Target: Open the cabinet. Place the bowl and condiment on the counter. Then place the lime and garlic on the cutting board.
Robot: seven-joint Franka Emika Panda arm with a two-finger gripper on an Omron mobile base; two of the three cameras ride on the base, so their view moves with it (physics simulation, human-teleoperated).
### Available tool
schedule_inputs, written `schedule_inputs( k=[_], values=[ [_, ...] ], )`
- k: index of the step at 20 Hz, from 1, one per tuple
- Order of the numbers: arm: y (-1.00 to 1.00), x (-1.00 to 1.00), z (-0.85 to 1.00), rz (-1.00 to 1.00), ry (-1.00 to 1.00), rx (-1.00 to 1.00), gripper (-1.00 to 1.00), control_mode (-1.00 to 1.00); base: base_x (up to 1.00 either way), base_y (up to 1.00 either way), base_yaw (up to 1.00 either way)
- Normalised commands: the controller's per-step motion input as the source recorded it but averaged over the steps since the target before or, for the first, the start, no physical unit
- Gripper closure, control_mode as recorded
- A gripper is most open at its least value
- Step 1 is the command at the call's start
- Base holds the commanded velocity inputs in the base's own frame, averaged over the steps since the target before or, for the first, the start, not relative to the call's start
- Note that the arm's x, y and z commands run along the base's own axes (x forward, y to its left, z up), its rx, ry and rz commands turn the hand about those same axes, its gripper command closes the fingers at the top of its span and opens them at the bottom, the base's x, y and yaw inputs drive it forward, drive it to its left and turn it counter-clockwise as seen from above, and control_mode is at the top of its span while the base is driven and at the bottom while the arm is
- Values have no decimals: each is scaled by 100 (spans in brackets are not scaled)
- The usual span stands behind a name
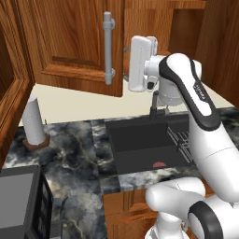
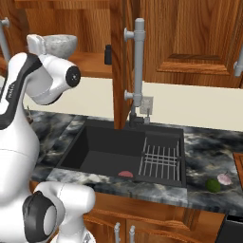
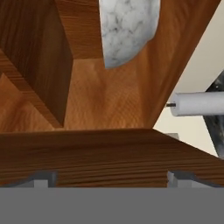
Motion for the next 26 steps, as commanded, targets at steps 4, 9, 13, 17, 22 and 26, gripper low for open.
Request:
schedule_inputs(
  k=[4,9,13,17,22,26],
  values=[
    [32,-31,0,8,0,0,-100,-100,0,0,0],
    [34,-39,0,10,0,0,-100,-100,0,0,0],
    [44,-37,0,9,0,0,-100,-100,0,0,0],
    [54,-33,0,7,0,0,-100,-100,0,0,0],
    [61,-28,0,6,0,0,-100,-100,0,0,0],
    [61,-26,0,5,0,0,-100,-100,0,0,0]
  ],
)
